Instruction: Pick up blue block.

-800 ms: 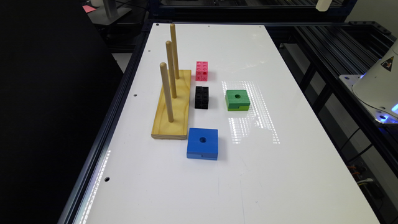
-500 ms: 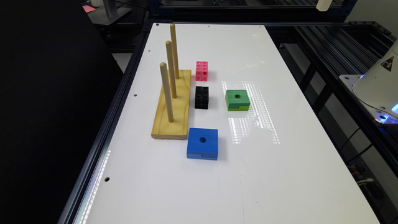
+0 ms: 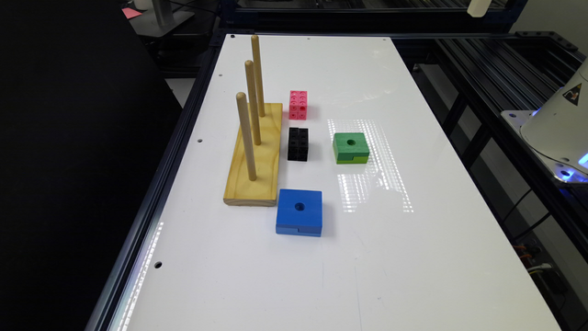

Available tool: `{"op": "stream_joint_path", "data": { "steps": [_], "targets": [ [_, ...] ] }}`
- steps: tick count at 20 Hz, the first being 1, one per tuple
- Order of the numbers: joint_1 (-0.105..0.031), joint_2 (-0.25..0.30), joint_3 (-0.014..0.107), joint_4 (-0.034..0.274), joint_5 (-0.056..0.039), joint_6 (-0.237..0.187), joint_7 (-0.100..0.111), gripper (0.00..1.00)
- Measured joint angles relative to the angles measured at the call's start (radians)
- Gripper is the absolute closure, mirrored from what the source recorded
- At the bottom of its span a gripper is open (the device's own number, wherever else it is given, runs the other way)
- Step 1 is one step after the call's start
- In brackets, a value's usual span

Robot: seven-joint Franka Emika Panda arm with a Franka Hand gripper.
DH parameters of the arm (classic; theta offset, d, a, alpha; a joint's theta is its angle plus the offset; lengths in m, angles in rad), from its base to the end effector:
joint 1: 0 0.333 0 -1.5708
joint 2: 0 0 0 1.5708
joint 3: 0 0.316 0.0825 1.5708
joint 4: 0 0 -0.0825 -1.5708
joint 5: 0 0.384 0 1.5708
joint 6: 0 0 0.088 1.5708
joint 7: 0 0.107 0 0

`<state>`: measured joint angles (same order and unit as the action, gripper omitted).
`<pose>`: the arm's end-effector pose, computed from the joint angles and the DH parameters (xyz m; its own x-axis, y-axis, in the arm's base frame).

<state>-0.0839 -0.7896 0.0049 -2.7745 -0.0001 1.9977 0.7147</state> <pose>0.3068 -0.0244 0.4292 0.7002 -0.7139 0.0120 -0.7139 -0.7002 -0.0057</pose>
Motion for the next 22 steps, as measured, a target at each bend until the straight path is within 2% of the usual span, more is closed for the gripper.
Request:
{"op": "stream_joint_path", "data": {
  "steps": [9, 14, 17, 19, 22],
  "targets": [
    [0.007, 0.004, 0.016, 0.0, 0.0115, 0.022, 0.003, 0.0],
    [0.016, 0.026, 0.021, 0.002, 0.0149, 0.058, 0.009, 0.0],
    [0.028, 0.057, 0.033, 0.012, 0.0253, 0.088, 0.022, 0.0],
    [0.037, 0.087, 0.047, 0.026, 0.0343, 0.107, 0.035, 0.0],
    [0.041, 0.141, 0.062, 0.062, 0.0384, 0.124, 0.05, 0.0]
  ]
}}
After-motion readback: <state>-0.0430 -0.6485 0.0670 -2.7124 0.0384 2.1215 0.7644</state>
